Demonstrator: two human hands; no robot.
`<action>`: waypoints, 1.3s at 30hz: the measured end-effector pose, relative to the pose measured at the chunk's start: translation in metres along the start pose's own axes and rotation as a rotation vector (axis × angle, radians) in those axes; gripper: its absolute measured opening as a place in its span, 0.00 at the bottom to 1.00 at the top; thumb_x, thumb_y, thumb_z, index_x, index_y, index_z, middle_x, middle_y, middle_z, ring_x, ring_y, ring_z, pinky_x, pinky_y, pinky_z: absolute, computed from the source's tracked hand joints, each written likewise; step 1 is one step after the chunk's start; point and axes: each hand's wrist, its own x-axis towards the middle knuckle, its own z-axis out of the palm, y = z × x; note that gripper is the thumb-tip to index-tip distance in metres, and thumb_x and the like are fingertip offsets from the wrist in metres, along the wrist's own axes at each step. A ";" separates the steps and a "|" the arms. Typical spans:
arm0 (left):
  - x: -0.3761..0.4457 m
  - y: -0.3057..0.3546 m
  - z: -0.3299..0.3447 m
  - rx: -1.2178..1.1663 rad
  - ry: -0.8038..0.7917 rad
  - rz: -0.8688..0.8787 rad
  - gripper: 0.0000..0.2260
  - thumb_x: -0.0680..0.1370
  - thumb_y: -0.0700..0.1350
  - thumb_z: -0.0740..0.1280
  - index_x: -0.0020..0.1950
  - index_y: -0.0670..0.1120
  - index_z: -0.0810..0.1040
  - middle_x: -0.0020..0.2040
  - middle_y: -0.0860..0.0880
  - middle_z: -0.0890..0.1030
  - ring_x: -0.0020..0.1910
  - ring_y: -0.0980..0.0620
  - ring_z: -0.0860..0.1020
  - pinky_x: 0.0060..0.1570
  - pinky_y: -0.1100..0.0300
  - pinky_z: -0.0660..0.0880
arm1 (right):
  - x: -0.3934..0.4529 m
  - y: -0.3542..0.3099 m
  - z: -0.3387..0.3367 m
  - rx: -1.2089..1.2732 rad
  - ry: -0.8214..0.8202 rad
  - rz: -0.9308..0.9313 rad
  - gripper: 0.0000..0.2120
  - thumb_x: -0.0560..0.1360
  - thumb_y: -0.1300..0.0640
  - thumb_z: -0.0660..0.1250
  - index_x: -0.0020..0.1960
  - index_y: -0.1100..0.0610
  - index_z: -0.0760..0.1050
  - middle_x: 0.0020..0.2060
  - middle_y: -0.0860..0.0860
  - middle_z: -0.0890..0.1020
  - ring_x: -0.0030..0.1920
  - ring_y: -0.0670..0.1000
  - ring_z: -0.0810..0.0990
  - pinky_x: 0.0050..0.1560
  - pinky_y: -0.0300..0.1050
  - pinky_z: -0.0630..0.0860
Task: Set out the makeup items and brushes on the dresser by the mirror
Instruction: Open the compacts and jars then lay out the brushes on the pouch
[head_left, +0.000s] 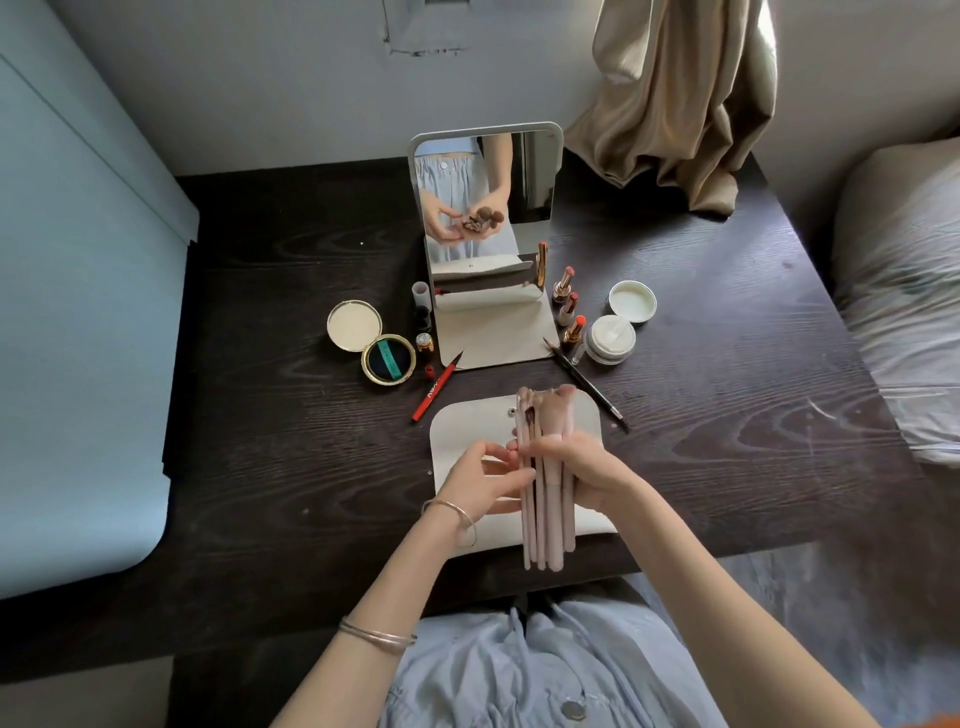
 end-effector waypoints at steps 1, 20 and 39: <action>-0.002 -0.002 0.001 -0.003 0.019 0.007 0.10 0.74 0.37 0.70 0.50 0.43 0.71 0.49 0.46 0.78 0.45 0.49 0.81 0.41 0.59 0.81 | 0.001 0.002 0.001 0.021 0.007 0.013 0.05 0.73 0.65 0.66 0.45 0.61 0.80 0.38 0.54 0.82 0.39 0.50 0.82 0.41 0.47 0.80; -0.011 0.000 0.007 0.626 0.373 0.306 0.06 0.74 0.49 0.70 0.44 0.47 0.82 0.45 0.54 0.81 0.37 0.59 0.75 0.42 0.68 0.68 | 0.003 0.025 0.016 0.522 0.101 0.041 0.11 0.74 0.70 0.55 0.49 0.69 0.75 0.39 0.62 0.83 0.39 0.58 0.85 0.42 0.47 0.82; -0.005 0.003 0.003 0.861 0.056 0.338 0.06 0.78 0.43 0.59 0.50 0.40 0.71 0.41 0.46 0.73 0.43 0.43 0.74 0.41 0.55 0.67 | 0.006 0.028 0.013 0.333 0.172 0.150 0.07 0.76 0.67 0.62 0.43 0.64 0.77 0.33 0.57 0.84 0.33 0.51 0.84 0.42 0.46 0.81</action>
